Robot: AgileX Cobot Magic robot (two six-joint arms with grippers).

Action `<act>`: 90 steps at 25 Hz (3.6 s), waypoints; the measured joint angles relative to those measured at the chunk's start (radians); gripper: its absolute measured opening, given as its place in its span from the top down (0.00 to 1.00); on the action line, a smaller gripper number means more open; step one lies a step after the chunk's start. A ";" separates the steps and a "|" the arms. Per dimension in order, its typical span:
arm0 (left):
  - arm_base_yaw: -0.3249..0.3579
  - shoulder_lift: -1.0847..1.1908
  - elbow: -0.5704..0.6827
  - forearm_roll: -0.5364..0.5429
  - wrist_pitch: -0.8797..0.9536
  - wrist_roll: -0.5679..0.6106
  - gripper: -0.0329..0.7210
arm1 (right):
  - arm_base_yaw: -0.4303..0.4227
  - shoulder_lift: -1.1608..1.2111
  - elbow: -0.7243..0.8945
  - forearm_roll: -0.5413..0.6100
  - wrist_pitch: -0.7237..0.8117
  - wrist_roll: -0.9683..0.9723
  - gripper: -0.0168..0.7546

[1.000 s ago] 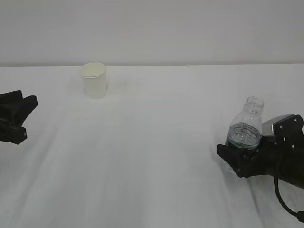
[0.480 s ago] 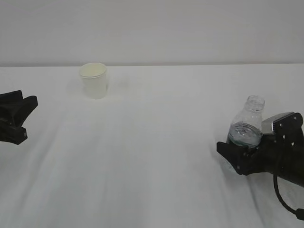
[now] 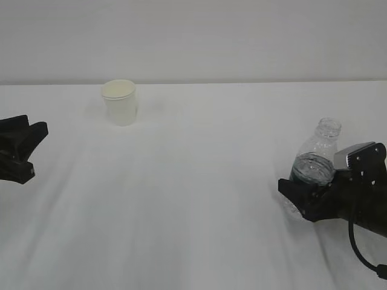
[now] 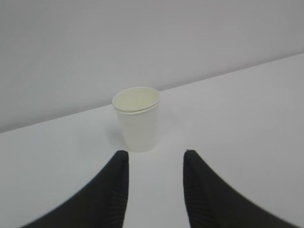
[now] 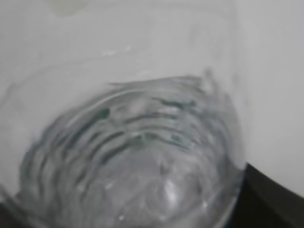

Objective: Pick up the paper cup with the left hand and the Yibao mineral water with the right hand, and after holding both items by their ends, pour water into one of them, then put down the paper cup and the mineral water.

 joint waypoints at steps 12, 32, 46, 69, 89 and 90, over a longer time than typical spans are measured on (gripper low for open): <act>0.000 0.000 0.000 0.000 0.000 0.000 0.59 | 0.000 0.000 0.000 0.000 0.000 -0.013 0.23; 0.000 0.000 0.000 0.000 0.000 0.001 0.59 | 0.000 0.000 -0.016 0.064 0.000 -0.131 0.31; 0.000 0.000 0.000 0.000 0.000 0.001 0.59 | 0.000 0.000 -0.034 0.106 0.015 -0.178 0.35; 0.000 0.005 0.000 0.000 0.000 0.001 0.59 | 0.000 0.000 -0.094 0.262 0.028 -0.212 0.39; 0.000 0.114 0.000 -0.053 -0.002 0.001 0.59 | 0.000 0.000 -0.094 0.264 0.030 -0.164 0.39; 0.000 0.116 0.000 -0.055 -0.002 0.001 0.59 | 0.000 0.000 -0.094 0.262 0.030 -0.164 0.39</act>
